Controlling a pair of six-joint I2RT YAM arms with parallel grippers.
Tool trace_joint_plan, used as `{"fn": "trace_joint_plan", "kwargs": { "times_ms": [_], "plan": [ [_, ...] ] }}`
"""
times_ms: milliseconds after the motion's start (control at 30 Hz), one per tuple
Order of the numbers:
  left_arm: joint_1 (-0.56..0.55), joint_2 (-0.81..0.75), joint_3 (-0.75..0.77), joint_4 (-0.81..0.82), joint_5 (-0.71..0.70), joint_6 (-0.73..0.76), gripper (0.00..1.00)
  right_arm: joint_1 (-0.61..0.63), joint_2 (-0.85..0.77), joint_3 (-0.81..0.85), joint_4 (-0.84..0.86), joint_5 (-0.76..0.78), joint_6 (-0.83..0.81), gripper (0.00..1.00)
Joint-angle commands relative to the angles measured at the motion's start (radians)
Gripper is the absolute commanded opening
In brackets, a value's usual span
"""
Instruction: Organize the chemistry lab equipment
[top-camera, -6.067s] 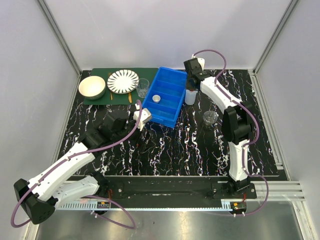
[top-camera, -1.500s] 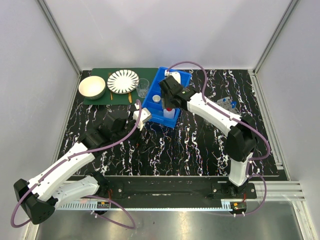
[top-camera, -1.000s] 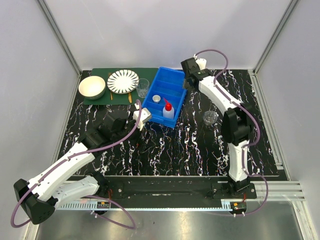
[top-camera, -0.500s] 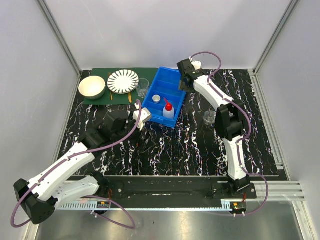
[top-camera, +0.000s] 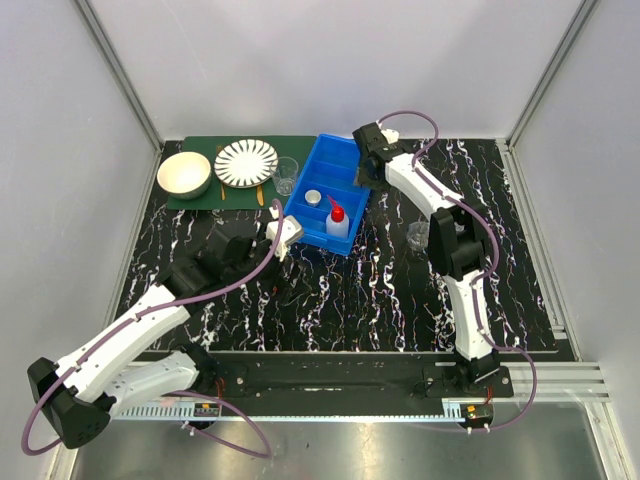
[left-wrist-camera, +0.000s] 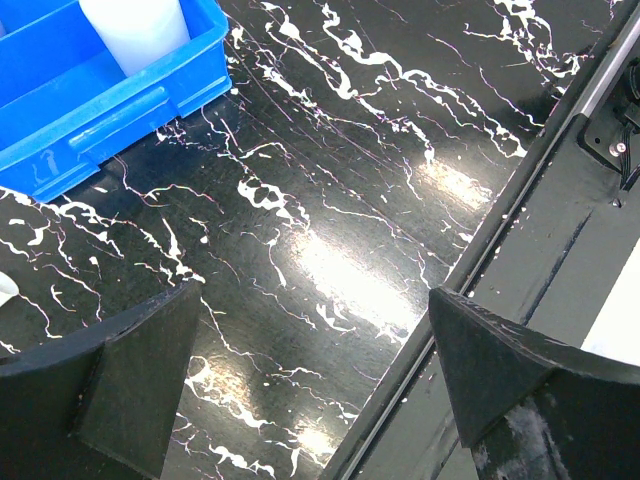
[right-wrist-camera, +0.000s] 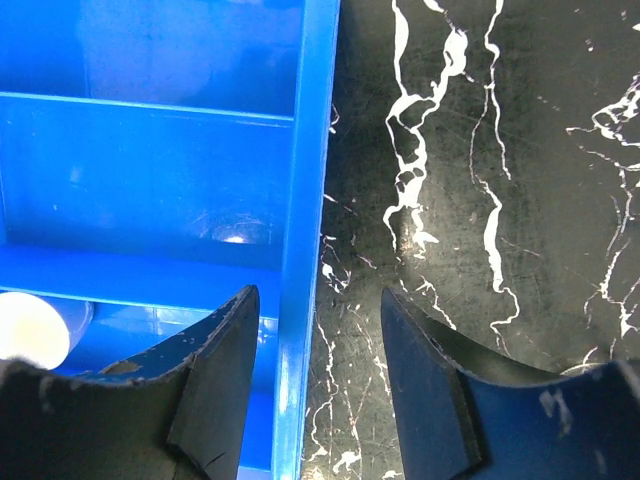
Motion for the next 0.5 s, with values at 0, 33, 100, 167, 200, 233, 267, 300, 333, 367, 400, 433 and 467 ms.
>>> {"fn": "trace_joint_plan", "kwargs": {
  "times_ms": [0, 33, 100, 167, 200, 233, 267, 300, 333, 367, 400, 433, 467],
  "plan": [
    [-0.001, -0.007, 0.003, 0.032, 0.0, -0.004, 0.99, 0.006, 0.015, -0.001, 0.028, -0.042, 0.015, 0.57],
    [-0.001, -0.005, 0.003, 0.031, -0.002, -0.004, 0.99, 0.006, 0.017, -0.001, 0.028, -0.048, 0.015, 0.56],
    [-0.001, -0.008, 0.003, 0.032, -0.002, -0.004, 0.99, 0.006, 0.026, -0.004, 0.026, -0.061, 0.013, 0.54],
    [-0.001, -0.008, 0.002, 0.031, -0.002, -0.004, 0.99, 0.008, 0.031, -0.009, 0.029, -0.067, 0.013, 0.48],
    [-0.001, -0.008, 0.002, 0.032, -0.003, -0.002, 0.99, 0.008, 0.031, -0.012, 0.029, -0.068, 0.013, 0.44],
    [-0.001, -0.008, 0.002, 0.031, -0.002, -0.004, 0.99, 0.006, 0.031, -0.015, 0.029, -0.07, 0.013, 0.38],
    [-0.001, -0.008, 0.002, 0.032, -0.003, -0.004, 0.99, 0.008, 0.032, -0.016, 0.031, -0.073, 0.013, 0.35],
    [-0.001, -0.007, 0.002, 0.031, -0.003, -0.004, 0.99, 0.008, 0.032, -0.019, 0.031, -0.071, 0.013, 0.34],
    [-0.001, -0.007, 0.002, 0.032, -0.003, -0.004, 0.99, 0.008, 0.031, -0.021, 0.029, -0.071, 0.011, 0.32],
    [-0.001, -0.007, 0.002, 0.032, -0.003, -0.004, 0.99, 0.008, 0.029, -0.021, 0.031, -0.071, 0.01, 0.3],
    [-0.001, -0.007, 0.002, 0.031, -0.005, -0.004, 0.99, 0.008, 0.029, -0.022, 0.029, -0.071, 0.007, 0.29],
    [-0.001, -0.007, 0.002, 0.031, -0.005, -0.004, 0.99, 0.008, 0.031, -0.024, 0.031, -0.068, 0.007, 0.27],
    [-0.001, -0.007, 0.002, 0.031, -0.003, -0.004, 0.99, 0.008, 0.031, -0.025, 0.029, -0.068, 0.005, 0.24]
  ]
}}
